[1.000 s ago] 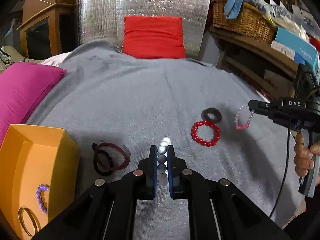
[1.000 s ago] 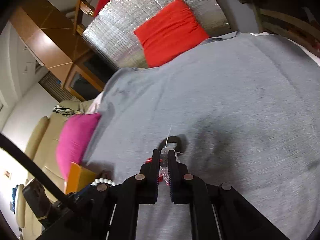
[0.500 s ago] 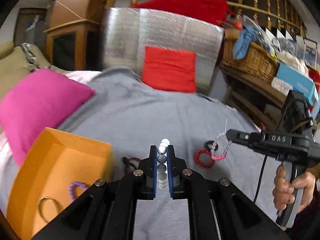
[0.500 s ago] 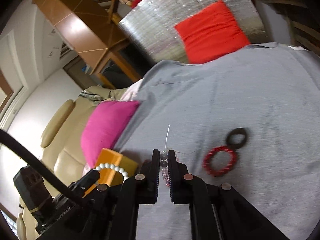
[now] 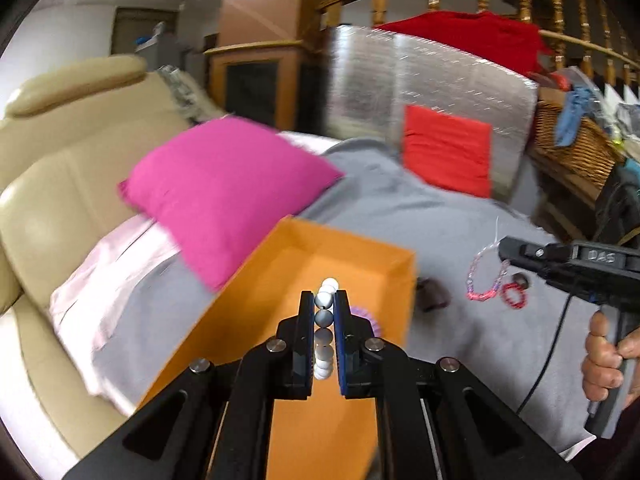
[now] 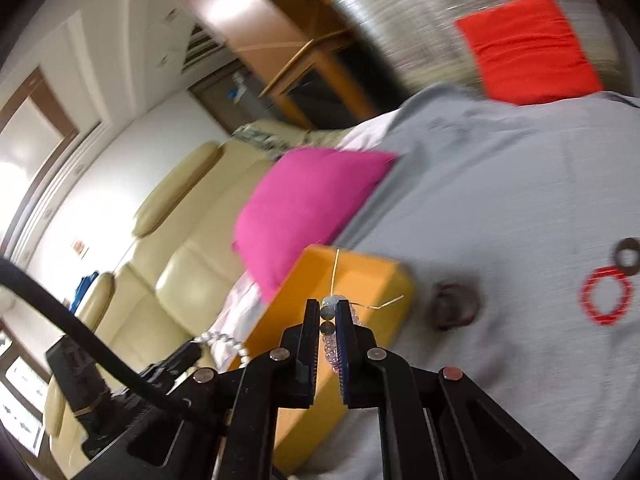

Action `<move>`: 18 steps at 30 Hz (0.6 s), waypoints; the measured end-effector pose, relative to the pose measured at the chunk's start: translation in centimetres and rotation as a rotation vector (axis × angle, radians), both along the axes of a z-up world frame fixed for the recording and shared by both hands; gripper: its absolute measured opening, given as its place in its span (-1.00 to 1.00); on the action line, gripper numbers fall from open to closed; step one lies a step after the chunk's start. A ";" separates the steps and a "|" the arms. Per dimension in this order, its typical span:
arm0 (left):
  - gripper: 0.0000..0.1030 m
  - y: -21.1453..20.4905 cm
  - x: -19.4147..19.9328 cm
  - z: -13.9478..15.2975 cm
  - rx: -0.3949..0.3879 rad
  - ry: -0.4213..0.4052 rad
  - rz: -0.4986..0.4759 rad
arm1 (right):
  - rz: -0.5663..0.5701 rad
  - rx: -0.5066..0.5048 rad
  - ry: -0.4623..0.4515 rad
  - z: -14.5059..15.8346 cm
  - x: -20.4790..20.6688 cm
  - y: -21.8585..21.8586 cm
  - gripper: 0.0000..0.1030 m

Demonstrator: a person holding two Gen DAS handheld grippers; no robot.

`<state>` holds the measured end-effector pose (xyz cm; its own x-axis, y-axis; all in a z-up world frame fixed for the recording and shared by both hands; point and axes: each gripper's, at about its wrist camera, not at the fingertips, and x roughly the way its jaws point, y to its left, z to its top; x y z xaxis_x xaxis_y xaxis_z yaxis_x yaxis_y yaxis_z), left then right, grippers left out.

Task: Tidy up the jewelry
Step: 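Carry both bracelets into the orange box and open both tools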

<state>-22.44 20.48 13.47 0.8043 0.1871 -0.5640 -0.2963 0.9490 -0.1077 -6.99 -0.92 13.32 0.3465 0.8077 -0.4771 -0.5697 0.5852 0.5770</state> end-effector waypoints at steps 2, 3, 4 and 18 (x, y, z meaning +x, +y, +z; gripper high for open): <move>-0.81 1.1 -0.7 -1.0 -0.013 0.024 0.026 | 0.048 -0.014 -0.001 -0.3 -1.1 2.3 -0.83; -0.81 1.6 -0.9 -1.7 -0.016 0.041 0.040 | 0.076 -0.025 0.000 -0.6 -1.8 3.6 -0.83; -0.81 1.9 -0.9 -2.1 -0.018 0.053 0.049 | 0.102 -0.039 0.000 -0.9 -2.4 4.8 -0.83; -0.81 3.7 -0.5 -7.8 -0.059 0.211 0.108 | 0.270 -0.223 0.030 -6.7 -5.4 12.6 -0.83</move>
<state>-22.89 24.13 5.66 0.6449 0.2271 -0.7297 -0.4170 0.9047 -0.0870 -12.36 11.65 6.58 0.1177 0.7433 -0.6585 -0.7057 0.5292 0.4711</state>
